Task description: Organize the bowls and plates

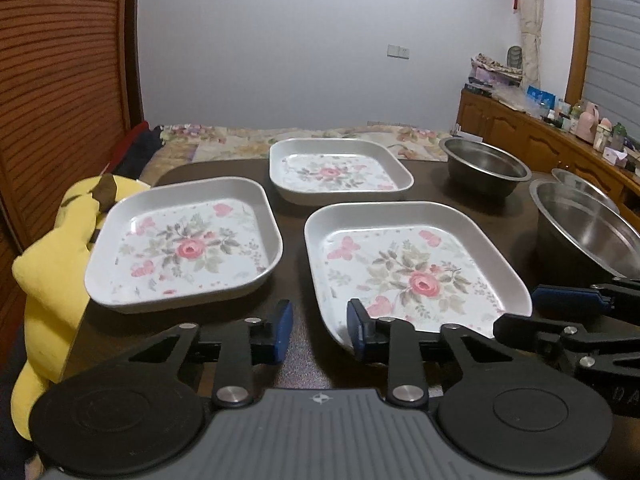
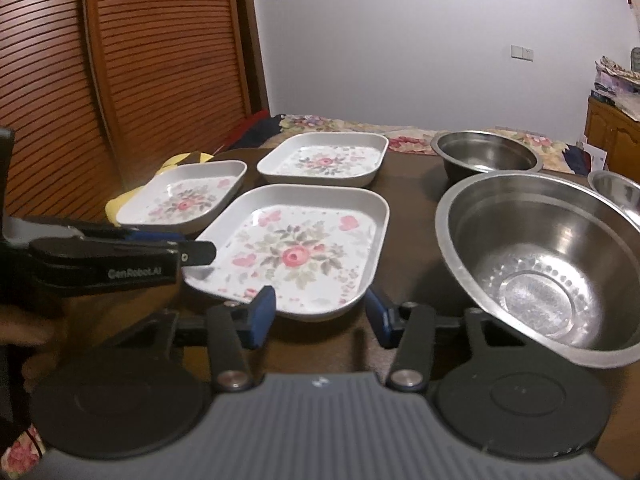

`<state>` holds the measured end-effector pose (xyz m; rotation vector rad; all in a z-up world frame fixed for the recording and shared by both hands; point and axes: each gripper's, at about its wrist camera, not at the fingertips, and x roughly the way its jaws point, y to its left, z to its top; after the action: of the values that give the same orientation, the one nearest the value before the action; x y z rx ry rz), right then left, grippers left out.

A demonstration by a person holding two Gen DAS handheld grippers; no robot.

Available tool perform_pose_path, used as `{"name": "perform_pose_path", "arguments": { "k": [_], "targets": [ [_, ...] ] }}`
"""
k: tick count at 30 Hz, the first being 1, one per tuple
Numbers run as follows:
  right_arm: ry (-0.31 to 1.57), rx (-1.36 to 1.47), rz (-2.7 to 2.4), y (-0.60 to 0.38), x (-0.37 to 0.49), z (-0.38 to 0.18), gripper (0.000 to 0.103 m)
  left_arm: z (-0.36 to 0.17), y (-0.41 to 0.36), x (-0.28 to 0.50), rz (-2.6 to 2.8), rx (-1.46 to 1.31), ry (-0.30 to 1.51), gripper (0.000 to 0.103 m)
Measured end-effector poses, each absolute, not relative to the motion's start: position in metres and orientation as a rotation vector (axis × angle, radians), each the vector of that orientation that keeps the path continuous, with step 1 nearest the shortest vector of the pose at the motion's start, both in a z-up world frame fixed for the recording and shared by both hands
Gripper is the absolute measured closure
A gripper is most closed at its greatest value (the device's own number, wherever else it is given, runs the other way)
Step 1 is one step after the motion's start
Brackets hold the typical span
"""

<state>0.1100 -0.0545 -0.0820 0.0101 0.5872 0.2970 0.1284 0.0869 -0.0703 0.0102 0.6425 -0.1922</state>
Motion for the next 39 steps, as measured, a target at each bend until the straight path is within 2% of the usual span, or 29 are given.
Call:
{"name": "perform_pose_path", "arguments": {
  "k": [11,14,19,39],
  "targets": [
    [0.601,0.063,0.246,-0.054,0.123,-0.086,0.056,-0.073,0.089,0.133,-0.217,-0.045,0.655,0.089],
    [0.614,0.068,0.23,-0.053,0.129,-0.09,0.058,-0.073,0.089,0.134,-0.222,-0.046,0.655,0.09],
    [0.619,0.086,0.213,-0.055,0.133,-0.094,0.07,-0.073,0.093,0.134,-0.236,-0.056,0.655,0.09],
    [0.612,0.082,0.353,-0.066,0.084,-0.083,0.071,-0.064,0.103,0.059,-0.244,-0.116,0.612,0.09]
  ]
}}
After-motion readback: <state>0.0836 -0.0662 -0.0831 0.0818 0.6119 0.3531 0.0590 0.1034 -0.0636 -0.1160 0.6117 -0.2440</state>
